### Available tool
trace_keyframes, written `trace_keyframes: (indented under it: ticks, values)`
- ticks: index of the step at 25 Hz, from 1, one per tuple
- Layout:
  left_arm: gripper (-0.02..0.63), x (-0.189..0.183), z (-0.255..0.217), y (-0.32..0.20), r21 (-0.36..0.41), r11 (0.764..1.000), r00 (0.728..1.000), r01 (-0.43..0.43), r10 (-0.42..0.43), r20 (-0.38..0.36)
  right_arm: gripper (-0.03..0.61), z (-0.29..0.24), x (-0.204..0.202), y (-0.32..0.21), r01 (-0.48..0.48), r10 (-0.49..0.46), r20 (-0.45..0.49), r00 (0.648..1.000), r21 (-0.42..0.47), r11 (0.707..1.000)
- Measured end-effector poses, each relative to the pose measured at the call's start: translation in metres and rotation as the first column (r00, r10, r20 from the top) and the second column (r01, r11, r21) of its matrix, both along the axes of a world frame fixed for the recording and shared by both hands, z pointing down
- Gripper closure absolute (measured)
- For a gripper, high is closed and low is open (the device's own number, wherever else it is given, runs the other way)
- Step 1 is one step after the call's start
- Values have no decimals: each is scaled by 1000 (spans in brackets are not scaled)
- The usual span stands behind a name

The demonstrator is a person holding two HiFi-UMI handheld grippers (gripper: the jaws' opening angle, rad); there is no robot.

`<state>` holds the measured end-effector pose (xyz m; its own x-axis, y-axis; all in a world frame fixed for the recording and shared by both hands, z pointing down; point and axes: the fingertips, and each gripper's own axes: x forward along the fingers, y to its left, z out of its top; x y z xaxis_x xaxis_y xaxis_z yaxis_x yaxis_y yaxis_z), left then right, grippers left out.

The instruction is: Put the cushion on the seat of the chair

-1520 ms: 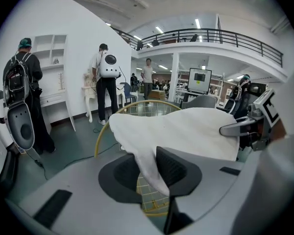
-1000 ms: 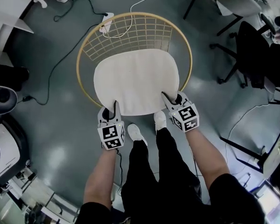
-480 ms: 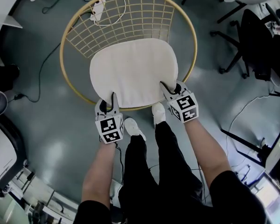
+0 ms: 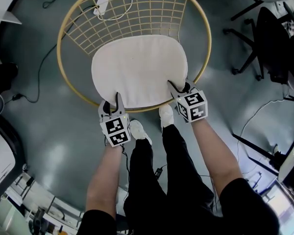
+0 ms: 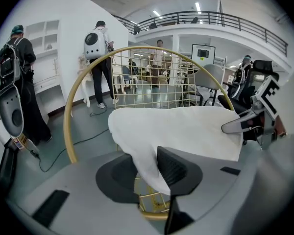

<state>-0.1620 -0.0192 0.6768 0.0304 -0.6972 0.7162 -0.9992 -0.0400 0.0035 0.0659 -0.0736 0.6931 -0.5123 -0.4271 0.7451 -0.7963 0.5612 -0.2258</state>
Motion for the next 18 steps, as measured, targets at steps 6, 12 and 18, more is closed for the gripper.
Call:
trace_keyframes:
  ticks: [6, 12, 18]
  values:
    - [488, 1, 4, 4, -9, 1000, 1000, 28, -28, 10, 445, 10, 5, -1, -29, 29, -4, 1000, -25, 999]
    - [482, 2, 2, 4, 0, 1000, 999, 24, -24, 25, 426, 16, 10, -2, -48, 48, -4, 999, -40, 998]
    - [466, 2, -6, 10, 1, 1000, 997, 17, -17, 76, 403, 19, 8, -3, -48, 47, -18, 999, -40, 998]
